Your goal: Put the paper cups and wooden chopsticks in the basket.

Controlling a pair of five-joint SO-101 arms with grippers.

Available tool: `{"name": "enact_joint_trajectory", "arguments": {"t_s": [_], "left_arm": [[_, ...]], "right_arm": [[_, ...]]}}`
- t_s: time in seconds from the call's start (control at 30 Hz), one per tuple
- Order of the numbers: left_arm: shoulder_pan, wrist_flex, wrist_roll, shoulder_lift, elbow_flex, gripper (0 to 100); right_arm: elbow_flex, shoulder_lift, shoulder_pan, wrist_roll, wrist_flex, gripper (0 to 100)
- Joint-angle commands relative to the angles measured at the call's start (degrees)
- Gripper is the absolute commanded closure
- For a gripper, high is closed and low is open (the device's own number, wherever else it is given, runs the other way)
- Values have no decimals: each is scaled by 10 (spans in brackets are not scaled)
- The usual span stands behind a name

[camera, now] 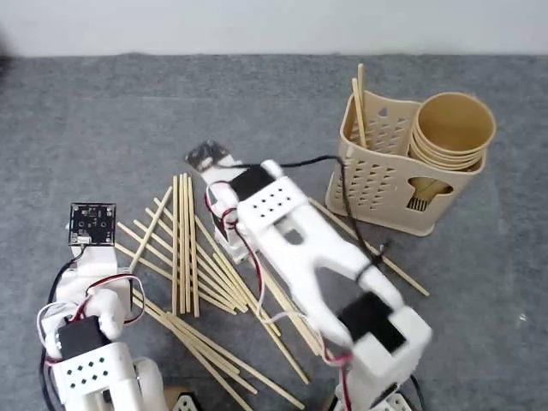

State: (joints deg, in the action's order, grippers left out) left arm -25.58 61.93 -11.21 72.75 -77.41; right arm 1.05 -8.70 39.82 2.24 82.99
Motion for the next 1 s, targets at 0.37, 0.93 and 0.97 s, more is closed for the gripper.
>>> {"name": "enact_joint_trajectory", "arguments": {"t_s": [0.37,0.93,0.97], "left_arm": [[-4,-13,3,7,5,986],[-4,-13,3,7,5,986],[-4,-13,3,7,5,986]], "right_arm": [[52,325,-58,71,44,991],[172,337,-160,70,-134,991],[172,339,-165,70,-149,991]]}}
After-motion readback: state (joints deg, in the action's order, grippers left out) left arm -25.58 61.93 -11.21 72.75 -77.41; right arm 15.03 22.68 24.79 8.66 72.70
